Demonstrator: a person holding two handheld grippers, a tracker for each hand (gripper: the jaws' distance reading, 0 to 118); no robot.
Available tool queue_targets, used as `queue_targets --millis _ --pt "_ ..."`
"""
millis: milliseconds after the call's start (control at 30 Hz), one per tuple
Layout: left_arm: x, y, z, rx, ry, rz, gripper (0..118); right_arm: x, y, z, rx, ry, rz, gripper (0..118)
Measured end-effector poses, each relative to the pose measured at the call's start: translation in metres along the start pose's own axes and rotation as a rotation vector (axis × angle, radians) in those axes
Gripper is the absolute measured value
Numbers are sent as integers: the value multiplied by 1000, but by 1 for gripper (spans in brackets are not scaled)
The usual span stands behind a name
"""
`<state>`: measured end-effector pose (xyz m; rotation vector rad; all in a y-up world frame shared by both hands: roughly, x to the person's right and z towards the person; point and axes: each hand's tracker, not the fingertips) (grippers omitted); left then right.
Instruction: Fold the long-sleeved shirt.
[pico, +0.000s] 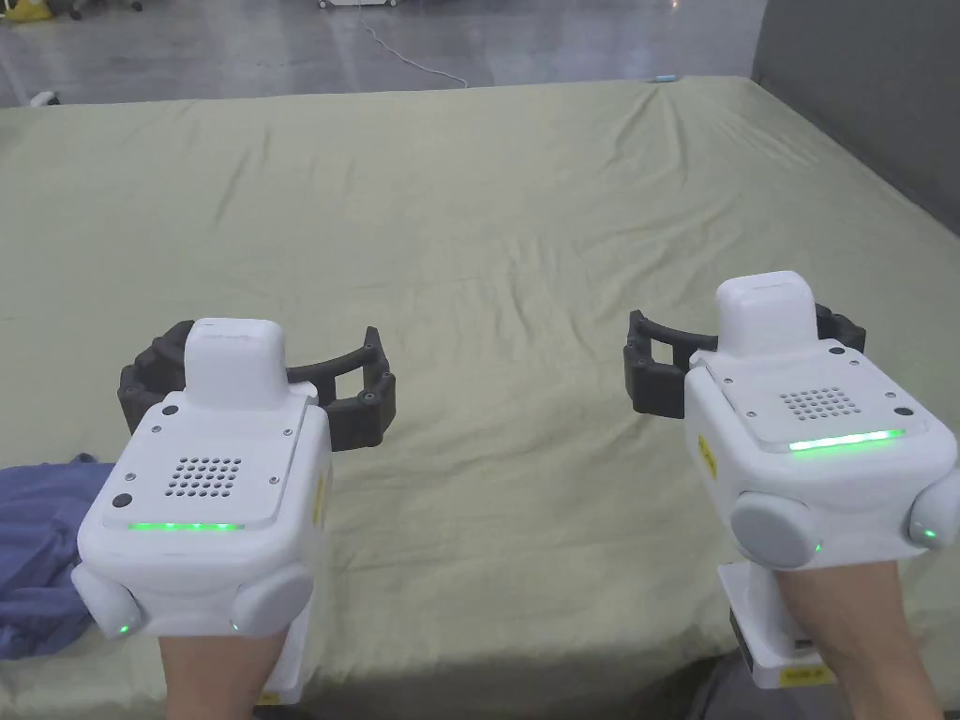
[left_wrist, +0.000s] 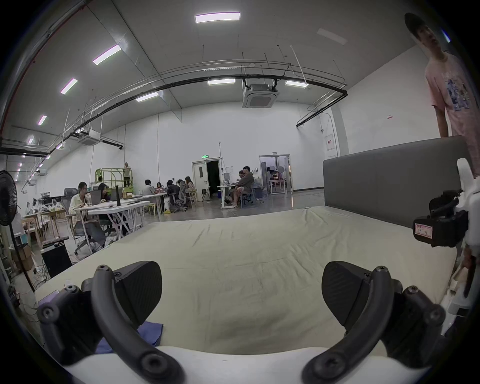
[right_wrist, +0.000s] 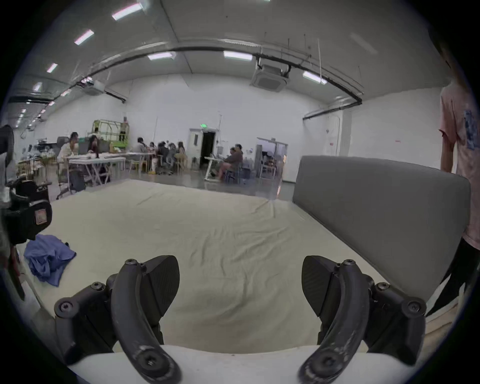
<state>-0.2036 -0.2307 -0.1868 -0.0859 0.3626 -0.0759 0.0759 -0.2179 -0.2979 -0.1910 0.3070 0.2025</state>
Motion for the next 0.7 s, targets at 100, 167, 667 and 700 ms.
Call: queue_targets --millis 100,167,667,700 --pt "0 0 0 0 2 3 118 -1 3 0 -10 -4 -2 98" --pt "-1 0 1 0 2 3 118 -3 4 0 -8 -25 -14 98" --pt "-3 -1 2 0 4 8 118 3 8 7 13 10 -77 98" --pt "-3 -1 2 0 3 9 118 3 8 7 16 10 -79 98"
